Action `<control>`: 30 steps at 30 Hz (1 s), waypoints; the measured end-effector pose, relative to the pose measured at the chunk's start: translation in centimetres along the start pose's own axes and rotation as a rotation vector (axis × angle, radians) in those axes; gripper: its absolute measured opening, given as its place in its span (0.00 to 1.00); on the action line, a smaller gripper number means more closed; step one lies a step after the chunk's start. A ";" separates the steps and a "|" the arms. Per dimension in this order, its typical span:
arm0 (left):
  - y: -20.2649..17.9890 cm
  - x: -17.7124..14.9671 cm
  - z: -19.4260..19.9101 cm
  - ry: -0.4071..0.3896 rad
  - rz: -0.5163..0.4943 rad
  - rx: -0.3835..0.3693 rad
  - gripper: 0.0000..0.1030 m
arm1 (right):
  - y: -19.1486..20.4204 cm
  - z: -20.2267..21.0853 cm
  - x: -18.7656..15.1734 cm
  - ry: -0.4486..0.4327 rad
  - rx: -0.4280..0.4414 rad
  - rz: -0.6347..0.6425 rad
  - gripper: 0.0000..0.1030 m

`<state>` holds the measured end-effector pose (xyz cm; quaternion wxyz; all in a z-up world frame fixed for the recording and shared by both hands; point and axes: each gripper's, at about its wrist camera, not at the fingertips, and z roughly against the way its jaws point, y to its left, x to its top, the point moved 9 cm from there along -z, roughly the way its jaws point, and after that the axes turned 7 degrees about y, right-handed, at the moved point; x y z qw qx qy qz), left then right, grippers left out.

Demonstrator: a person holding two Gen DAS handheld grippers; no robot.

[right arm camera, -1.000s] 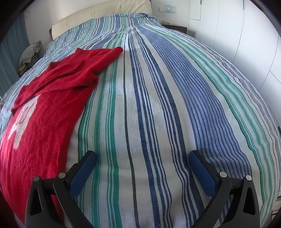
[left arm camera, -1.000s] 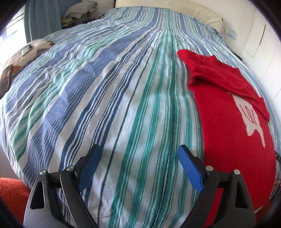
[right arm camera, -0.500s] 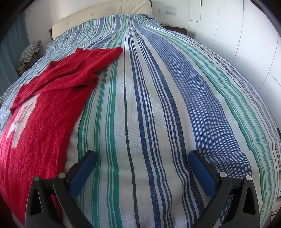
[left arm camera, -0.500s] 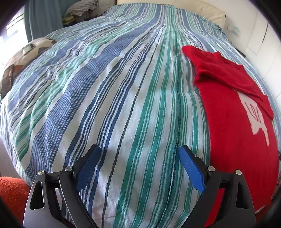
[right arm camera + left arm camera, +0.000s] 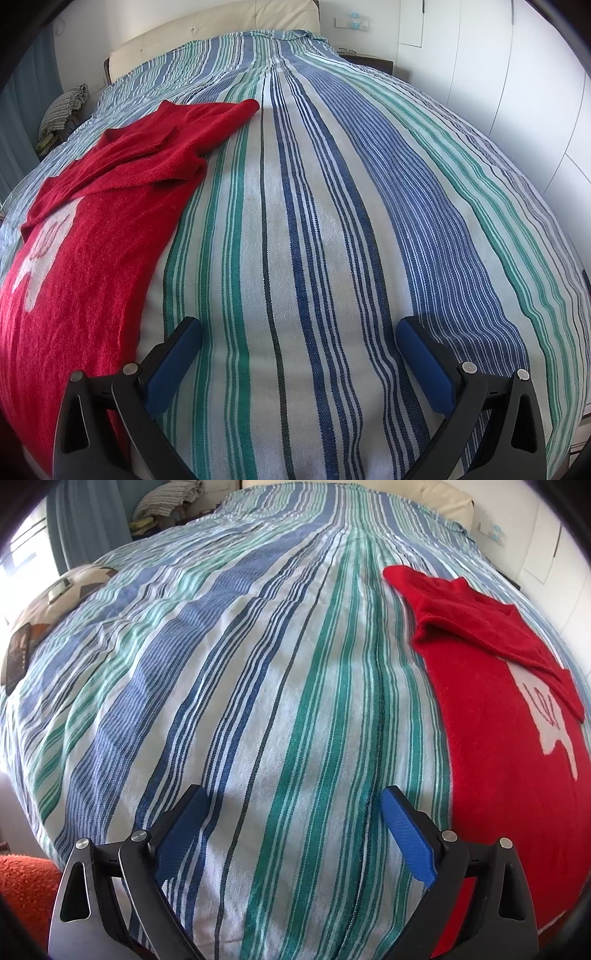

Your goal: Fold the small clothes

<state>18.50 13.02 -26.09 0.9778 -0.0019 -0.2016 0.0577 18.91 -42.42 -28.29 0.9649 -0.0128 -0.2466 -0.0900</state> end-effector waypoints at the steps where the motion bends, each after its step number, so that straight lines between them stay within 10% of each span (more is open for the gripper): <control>1: 0.0 0.0 0.0 0.002 0.001 -0.001 0.93 | 0.0 0.0 0.0 0.000 0.000 0.000 1.00; 30: 0.0 -0.4 -0.5 0.006 0.005 0.007 0.97 | 0.1 0.0 -0.1 -0.001 0.000 0.001 1.00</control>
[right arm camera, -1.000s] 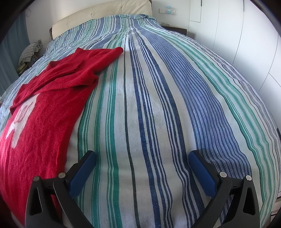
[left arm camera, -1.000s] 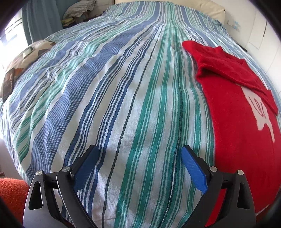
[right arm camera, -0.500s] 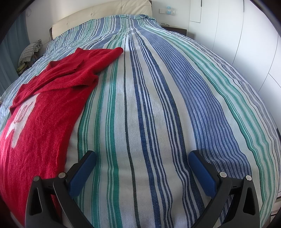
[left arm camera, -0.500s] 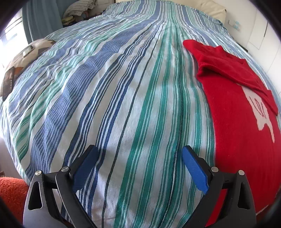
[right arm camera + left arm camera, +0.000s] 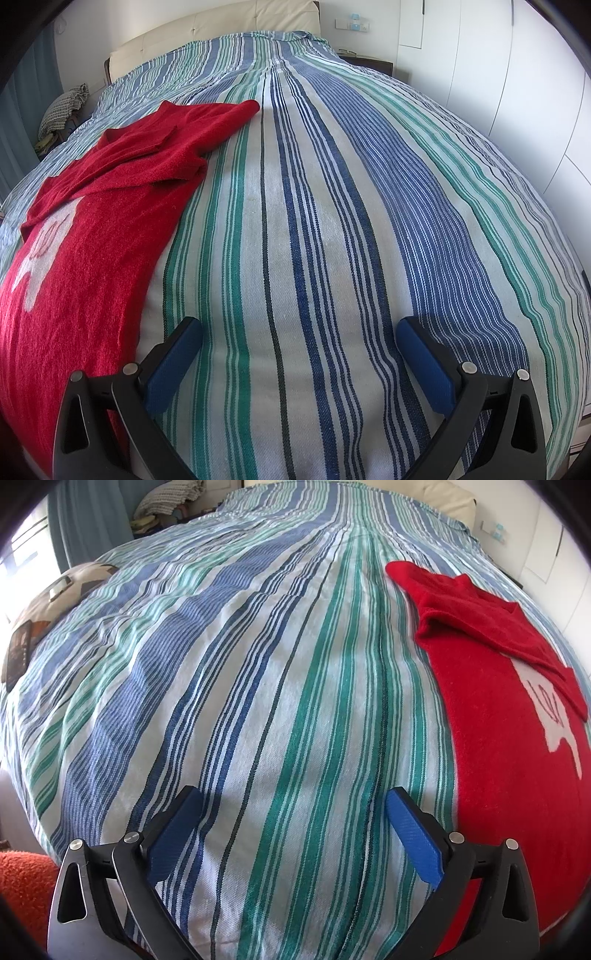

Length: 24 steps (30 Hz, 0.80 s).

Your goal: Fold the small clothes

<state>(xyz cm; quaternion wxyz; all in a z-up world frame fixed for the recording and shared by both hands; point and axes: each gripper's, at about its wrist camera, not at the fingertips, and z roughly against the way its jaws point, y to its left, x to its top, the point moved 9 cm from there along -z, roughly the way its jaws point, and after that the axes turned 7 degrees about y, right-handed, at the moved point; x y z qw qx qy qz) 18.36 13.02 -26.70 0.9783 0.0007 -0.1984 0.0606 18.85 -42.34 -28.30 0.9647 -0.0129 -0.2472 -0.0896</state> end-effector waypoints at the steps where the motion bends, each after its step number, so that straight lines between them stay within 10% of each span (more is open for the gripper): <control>1: 0.0 0.0 0.0 0.000 -0.001 0.000 0.97 | 0.0 0.0 0.0 0.000 0.000 0.000 1.00; 11: 0.3 0.0 4.2 0.023 0.024 -0.157 0.97 | -0.8 3.6 0.8 0.159 0.067 -0.009 0.98; 17: -5.7 -4.7 6.6 0.151 -0.119 -0.392 0.94 | 4.5 10.2 -4.1 0.354 0.426 -0.026 0.98; 24: -10.7 -9.8 4.4 0.341 -0.262 -0.407 0.43 | 8.1 6.9 -11.0 0.569 0.484 -0.088 0.85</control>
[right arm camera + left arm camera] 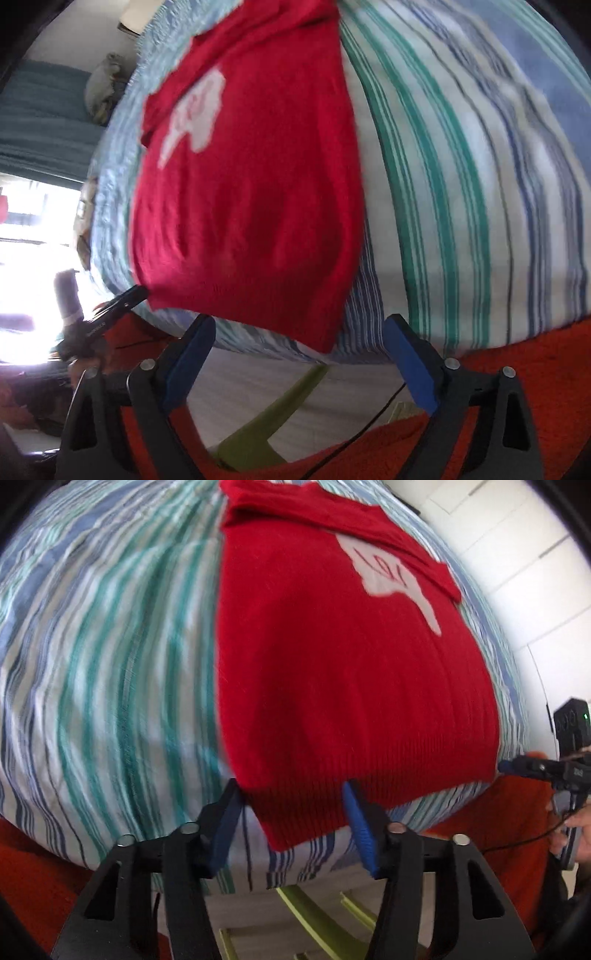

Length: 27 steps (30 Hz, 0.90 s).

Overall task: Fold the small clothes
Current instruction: 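Grasp the sweater hem with both grippers and fold it up toward the collar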

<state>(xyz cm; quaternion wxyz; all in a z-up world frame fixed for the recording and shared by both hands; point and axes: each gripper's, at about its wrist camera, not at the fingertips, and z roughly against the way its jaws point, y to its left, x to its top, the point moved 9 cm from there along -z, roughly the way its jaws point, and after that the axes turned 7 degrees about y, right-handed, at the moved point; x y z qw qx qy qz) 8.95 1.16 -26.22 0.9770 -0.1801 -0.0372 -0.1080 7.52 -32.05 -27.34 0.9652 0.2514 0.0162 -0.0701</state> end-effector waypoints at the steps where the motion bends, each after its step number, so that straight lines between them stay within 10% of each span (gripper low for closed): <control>1: -0.3 -0.2 -0.3 0.012 -0.015 0.012 0.37 | -0.3 -0.7 0.0 0.003 -0.005 -0.010 0.83; 2: -0.5 -0.3 -0.6 0.020 -0.021 0.014 0.16 | -0.9 -1.3 0.2 0.010 0.000 -0.028 0.72; 4: -0.4 -0.2 -1.0 0.029 0.012 -0.014 0.06 | -1.4 -1.6 0.3 0.005 0.017 -0.043 0.43; 5: -0.1 0.0 -0.7 0.024 0.040 -0.034 0.05 | -1.5 -1.4 0.4 -0.007 0.035 -0.056 0.02; 11: -0.5 0.9 4.0 -0.093 0.149 -0.167 0.04 | -0.1 4.5 1.3 -0.181 0.144 -0.031 0.04; 17: -1.2 10.3 9.6 -0.271 0.182 -0.273 0.04 | 2.1 10.4 8.9 -0.405 0.234 0.006 0.04; 27: 1.0 30.4 6.9 -0.369 0.203 -0.124 0.05 | 4.9 12.6 29.1 -0.589 0.131 0.036 0.04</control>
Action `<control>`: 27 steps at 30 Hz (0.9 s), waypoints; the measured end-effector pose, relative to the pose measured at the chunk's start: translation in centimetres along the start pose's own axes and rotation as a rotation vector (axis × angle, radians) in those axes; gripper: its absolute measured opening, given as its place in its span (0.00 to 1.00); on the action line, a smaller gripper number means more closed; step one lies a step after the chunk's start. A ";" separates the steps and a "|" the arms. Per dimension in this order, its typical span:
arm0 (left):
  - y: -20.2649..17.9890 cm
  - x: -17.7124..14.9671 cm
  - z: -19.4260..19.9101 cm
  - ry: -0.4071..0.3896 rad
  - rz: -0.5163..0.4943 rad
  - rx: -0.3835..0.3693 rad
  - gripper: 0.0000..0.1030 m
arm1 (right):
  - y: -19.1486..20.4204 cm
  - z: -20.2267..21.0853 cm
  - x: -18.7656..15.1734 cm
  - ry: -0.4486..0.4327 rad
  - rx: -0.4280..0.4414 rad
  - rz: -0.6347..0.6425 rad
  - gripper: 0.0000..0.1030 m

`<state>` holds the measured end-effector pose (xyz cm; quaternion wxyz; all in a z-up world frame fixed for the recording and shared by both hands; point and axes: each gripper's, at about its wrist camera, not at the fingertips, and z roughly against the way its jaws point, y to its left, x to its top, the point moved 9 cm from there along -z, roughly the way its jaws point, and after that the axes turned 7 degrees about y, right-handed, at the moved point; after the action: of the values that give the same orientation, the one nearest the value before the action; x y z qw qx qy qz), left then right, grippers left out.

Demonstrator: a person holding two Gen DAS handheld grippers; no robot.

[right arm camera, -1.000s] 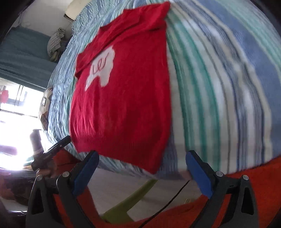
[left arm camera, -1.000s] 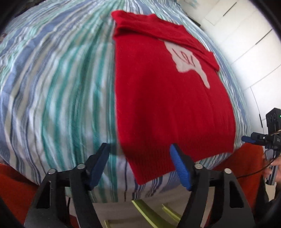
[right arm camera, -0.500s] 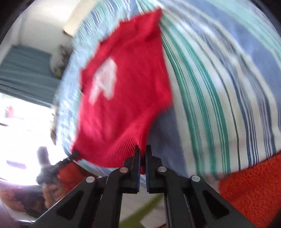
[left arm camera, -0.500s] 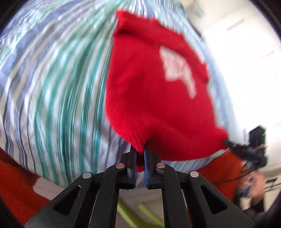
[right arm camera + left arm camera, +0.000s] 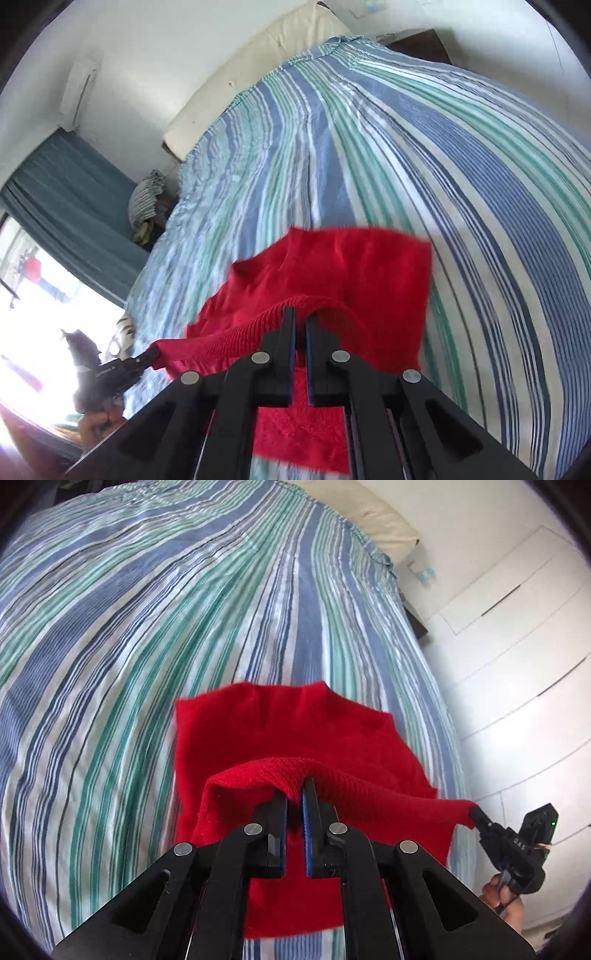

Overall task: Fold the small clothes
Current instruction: 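Grasp the sweater hem with both grippers and fold it up toward the collar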

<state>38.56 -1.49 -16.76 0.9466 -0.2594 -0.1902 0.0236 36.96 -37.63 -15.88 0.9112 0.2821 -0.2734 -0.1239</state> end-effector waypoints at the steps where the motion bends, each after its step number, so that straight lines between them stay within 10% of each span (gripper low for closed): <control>1: 0.2 1.2 -1.3 -0.001 -0.005 0.034 0.05 | -0.2 -1.3 1.2 -0.008 -0.012 -0.004 0.04; 5: 1.9 4.4 -6.1 0.046 0.025 0.155 0.12 | -1.8 -5.5 5.4 -0.033 -0.018 -0.036 0.06; 9: 4.7 8.4 -6.2 -0.015 0.139 0.209 0.66 | -4.1 -7.3 6.6 -0.073 -0.084 -0.080 0.30; 13: 5.4 9.2 -2.5 -0.100 0.124 0.169 0.71 | -3.2 -4.8 5.8 -0.108 -0.055 -0.025 0.30; 19: 3.0 1.1 -1.6 -0.059 -0.113 0.172 0.89 | 2.8 -4.7 -2.3 0.082 0.049 0.278 0.40; 23: 8.1 -1.0 -3.8 0.049 -0.029 0.354 0.77 | -4.2 -6.0 -5.7 0.177 -0.282 0.261 0.31; 27: 11.3 -2.6 0.7 0.003 0.124 0.295 0.82 | -6.8 0.2 -6.3 0.028 -0.332 0.132 0.36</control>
<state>36.51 8.25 -22.73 0.9714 -0.1286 -0.1670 0.1093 31.17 -40.81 -22.36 0.9552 0.1108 -0.2544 -0.1031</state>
